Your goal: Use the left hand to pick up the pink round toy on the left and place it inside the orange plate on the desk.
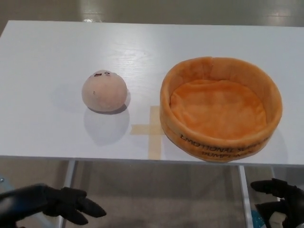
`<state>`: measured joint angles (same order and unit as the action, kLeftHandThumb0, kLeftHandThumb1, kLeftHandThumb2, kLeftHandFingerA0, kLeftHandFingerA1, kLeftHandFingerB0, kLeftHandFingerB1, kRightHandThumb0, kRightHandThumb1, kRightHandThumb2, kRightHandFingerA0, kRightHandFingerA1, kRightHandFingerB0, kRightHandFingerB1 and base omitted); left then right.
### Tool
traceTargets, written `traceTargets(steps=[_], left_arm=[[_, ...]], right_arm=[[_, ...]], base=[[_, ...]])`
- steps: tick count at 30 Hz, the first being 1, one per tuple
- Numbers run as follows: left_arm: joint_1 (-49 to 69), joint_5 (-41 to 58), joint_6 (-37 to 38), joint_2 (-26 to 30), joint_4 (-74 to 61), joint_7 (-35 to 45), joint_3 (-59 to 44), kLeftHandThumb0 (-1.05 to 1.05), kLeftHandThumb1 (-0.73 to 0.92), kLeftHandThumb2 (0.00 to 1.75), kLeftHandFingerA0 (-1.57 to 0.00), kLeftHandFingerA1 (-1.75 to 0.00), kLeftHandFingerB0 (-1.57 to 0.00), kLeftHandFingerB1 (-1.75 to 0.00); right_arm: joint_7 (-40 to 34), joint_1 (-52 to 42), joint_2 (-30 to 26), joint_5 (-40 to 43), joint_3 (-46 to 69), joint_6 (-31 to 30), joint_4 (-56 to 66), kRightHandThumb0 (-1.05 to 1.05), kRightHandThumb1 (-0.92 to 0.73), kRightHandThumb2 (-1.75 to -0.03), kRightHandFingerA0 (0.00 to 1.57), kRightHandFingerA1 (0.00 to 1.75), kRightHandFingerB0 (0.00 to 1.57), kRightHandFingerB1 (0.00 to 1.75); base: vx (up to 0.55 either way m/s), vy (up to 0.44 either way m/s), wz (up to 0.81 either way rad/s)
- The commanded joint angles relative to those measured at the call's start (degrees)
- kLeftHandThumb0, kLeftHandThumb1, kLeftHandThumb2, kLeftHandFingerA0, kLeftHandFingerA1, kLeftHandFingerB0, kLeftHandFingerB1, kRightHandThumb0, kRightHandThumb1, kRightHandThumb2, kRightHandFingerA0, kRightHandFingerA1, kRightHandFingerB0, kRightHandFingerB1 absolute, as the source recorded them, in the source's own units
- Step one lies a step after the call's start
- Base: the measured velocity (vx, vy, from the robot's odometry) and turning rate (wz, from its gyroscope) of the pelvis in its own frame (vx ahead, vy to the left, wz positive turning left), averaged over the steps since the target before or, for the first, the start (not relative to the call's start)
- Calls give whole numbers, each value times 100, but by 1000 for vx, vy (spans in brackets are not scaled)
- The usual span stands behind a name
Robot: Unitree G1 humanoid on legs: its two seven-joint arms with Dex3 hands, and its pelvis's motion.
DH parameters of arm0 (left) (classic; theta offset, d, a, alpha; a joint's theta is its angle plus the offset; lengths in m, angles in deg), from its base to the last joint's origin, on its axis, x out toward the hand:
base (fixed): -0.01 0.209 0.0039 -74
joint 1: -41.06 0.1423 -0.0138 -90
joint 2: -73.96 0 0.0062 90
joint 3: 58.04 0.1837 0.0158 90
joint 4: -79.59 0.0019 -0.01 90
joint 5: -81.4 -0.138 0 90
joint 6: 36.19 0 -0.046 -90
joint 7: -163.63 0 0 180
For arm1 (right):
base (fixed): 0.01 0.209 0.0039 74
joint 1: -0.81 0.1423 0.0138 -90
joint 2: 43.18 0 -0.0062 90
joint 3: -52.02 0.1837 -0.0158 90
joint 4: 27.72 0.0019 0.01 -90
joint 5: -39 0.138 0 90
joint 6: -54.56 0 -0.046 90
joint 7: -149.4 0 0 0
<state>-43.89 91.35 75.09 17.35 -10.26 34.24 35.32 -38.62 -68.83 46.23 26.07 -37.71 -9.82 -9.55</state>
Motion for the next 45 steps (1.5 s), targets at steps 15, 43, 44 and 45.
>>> traceTargets(steps=[15,43,44,45], left_arm=[[-1276,2234,-1123,-261,-2076,-325,-1240,-37,63,58,-32,-35,-35,-35],[-5008,-2759,-280,-1747,3457,-3533,835,-20,41,89,0,-50,0,-45],[-5080,-2808,-290,-1741,3566,-3588,900,-20,41,89,0,-50,0,-45],[-5178,-2900,-333,-1740,3707,-3663,1005,-28,29,67,0,-21,-8,-38]], right_arm=[[13,-60,-47,104,80,18,-71,-13,-65,-58,67,60,64,50],[-44,-280,-47,36,16,163,-41,-9,-65,-58,68,63,63,51],[-52,-265,-48,32,14,151,-43,-9,-65,-58,68,63,63,51],[-76,-251,-59,3,-8,138,-46,-9,-65,-59,70,62,63,50]], base=[[0,0,0],[0,0,0],[0,0,0],[0,0,0]])
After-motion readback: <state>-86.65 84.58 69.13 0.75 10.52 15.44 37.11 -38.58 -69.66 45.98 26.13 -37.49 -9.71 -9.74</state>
